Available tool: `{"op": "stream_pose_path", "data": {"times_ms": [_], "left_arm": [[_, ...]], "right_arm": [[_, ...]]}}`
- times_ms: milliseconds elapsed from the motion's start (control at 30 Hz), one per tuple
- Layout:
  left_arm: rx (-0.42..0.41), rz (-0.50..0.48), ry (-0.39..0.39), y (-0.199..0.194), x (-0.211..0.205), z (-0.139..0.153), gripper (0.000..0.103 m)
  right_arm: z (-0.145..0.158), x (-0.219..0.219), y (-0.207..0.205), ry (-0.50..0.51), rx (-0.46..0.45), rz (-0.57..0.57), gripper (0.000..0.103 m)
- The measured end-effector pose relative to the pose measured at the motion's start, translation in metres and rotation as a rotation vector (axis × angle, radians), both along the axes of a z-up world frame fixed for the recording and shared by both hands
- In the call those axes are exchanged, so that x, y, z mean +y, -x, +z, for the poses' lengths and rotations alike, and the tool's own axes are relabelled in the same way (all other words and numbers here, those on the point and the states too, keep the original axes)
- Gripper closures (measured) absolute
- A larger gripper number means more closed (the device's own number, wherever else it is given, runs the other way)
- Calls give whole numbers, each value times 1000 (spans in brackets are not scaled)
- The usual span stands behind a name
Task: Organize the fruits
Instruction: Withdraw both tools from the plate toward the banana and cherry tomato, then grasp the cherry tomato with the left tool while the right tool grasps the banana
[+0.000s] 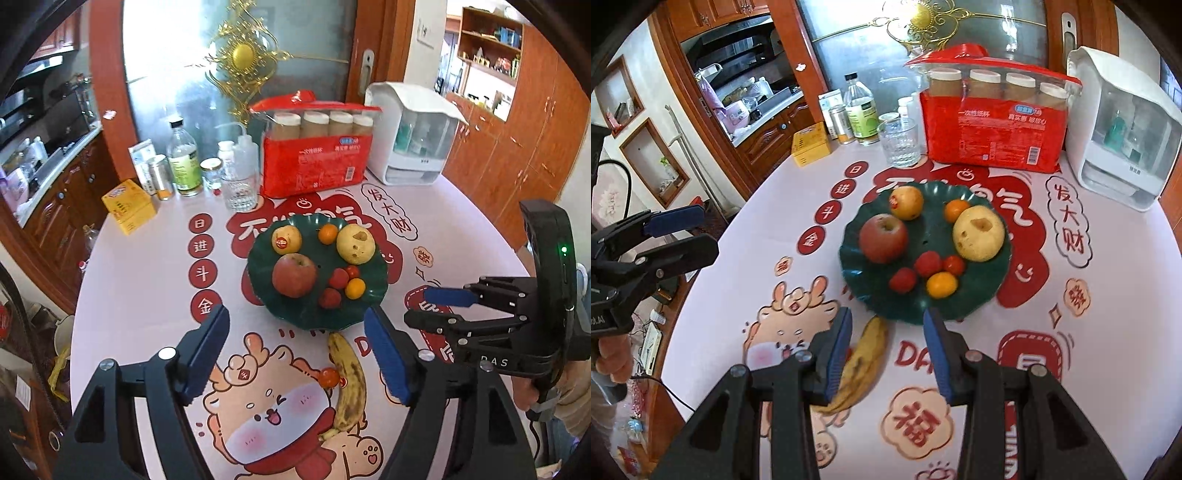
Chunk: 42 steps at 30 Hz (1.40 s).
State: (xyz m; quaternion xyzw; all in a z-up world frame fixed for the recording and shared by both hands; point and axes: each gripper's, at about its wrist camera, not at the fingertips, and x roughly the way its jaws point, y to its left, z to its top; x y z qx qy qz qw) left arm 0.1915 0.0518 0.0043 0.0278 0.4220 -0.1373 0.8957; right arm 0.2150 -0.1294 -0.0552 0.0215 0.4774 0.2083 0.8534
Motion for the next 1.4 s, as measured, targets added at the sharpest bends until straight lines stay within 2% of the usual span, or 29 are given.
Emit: {"op": "stream_pose_path", "data": {"times_ms": [200, 400, 633, 1067, 1167, 1400], "left_arm": [[2, 27, -47, 22, 1, -29, 25], [101, 56, -66, 27, 4, -80, 25], [195, 123, -41, 20, 9, -122, 25], [210, 182, -24, 8, 20, -130, 25], [212, 186, -17, 8, 19, -129, 25], [218, 179, -16, 5, 12, -130, 25]], "right_arm": [[-18, 10, 14, 3, 49, -14, 60], [-58, 19, 19, 39, 149, -43, 60], [-90, 28, 17, -4, 246, -47, 60], [-123, 52, 4, 5, 337, -33, 60], [-126, 56, 2, 14, 346, -41, 56], [-133, 58, -3, 14, 354, -56, 55]]}}
